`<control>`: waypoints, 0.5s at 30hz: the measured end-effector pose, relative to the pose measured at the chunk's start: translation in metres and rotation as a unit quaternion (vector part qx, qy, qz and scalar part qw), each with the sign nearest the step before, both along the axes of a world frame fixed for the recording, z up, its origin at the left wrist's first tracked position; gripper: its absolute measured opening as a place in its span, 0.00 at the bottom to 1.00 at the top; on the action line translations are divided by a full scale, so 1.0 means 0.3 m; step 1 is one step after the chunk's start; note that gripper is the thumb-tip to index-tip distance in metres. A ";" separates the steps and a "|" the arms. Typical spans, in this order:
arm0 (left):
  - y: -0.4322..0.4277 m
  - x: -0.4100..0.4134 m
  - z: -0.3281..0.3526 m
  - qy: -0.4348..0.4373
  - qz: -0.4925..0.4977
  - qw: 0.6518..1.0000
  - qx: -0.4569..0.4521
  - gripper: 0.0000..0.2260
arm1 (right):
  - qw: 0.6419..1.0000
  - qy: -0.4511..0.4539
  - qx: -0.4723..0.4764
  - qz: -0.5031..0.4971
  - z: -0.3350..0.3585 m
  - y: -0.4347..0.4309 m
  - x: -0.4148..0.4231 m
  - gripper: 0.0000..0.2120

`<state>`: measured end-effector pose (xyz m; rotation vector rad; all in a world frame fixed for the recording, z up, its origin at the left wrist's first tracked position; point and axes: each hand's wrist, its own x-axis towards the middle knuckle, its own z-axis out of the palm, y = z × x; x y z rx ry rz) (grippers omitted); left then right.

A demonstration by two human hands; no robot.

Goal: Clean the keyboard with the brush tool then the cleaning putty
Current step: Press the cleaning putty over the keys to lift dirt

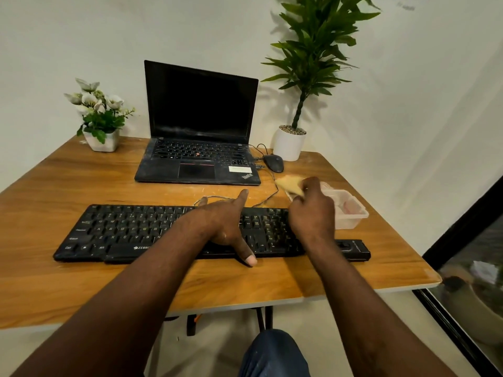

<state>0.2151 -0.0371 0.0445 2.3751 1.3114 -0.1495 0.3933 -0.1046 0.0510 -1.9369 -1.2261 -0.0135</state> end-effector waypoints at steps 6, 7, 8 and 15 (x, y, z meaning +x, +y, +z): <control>0.001 -0.010 -0.016 -0.023 -0.003 1.000 -0.007 0.74 | 0.990 -0.059 -0.095 0.088 -0.086 0.009 -0.121 0.15; 0.001 -0.009 -0.016 -0.026 -0.006 1.000 -0.006 0.74 | 0.987 -0.056 -0.094 0.114 -0.090 0.003 -0.133 0.14; 0.003 -0.009 -0.018 -0.026 -0.008 1.000 -0.004 0.74 | 0.984 -0.054 -0.095 0.141 -0.090 -0.003 -0.145 0.13; 0.001 -0.004 -0.013 -0.018 -0.011 1.000 0.001 0.73 | 0.944 -0.040 -0.102 0.311 -0.105 -0.108 -0.076 0.13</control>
